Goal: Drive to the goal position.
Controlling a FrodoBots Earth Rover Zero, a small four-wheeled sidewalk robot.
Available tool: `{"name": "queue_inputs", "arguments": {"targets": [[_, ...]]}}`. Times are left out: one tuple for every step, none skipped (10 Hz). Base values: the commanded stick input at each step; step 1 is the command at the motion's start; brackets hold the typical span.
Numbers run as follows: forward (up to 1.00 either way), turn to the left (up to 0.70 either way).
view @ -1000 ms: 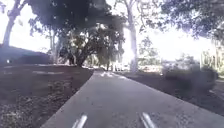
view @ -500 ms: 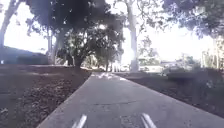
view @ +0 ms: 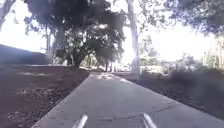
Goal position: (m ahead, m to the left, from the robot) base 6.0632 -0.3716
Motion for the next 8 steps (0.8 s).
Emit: {"name": "queue_inputs", "arguments": {"targets": [[1.00,0.00],[1.00,0.00],[1.00,0.00],[1.00,0.00],[1.00,0.00],[1.00,0.40],[1.00,0.40],[1.00,0.00]]}}
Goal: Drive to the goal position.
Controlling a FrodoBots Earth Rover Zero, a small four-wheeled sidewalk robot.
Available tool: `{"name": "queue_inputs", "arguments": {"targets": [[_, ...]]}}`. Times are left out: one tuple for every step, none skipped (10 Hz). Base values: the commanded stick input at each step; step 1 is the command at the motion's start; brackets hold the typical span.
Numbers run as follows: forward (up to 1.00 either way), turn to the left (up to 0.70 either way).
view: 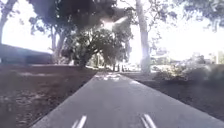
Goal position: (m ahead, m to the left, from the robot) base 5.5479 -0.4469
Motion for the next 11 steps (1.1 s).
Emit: {"name": "queue_inputs", "arguments": {"targets": [[1.00,0.00],[1.00,0.00],[1.00,0.00],[1.00,0.00],[1.00,0.00],[1.00,0.00],[1.00,0.00],[1.00,0.00],[1.00,0.00],[1.00,0.00],[1.00,0.00]]}}
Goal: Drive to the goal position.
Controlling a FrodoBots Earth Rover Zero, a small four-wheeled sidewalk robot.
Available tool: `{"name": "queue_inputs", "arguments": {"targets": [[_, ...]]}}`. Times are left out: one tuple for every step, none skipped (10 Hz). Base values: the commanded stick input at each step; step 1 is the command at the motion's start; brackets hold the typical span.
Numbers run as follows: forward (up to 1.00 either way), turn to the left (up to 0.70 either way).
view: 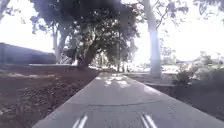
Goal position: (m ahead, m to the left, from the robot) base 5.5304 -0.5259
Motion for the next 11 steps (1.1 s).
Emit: {"name": "queue_inputs", "arguments": {"targets": [[1.00,0.00],[1.00,0.00],[1.00,0.00],[1.00,0.00],[1.00,0.00],[1.00,0.00],[1.00,0.00],[1.00,0.00],[1.00,0.00],[1.00,0.00],[1.00,0.00]]}}
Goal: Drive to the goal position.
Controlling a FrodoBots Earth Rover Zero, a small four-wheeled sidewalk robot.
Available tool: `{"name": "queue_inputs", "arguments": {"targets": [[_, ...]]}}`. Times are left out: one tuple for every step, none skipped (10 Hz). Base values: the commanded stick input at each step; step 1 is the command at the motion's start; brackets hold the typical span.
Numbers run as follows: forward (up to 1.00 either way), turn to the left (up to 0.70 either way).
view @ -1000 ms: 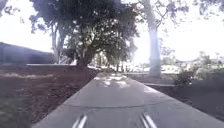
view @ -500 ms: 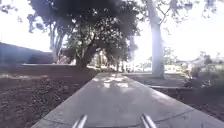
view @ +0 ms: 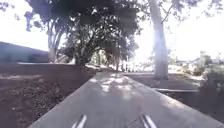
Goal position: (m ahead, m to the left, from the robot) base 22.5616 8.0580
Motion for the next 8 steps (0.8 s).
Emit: {"name": "queue_inputs", "arguments": {"targets": [[1.00,0.00],[1.00,0.00],[1.00,0.00],[1.00,0.00],[1.00,0.00],[1.00,0.00],[1.00,0.00],[1.00,0.00]]}}
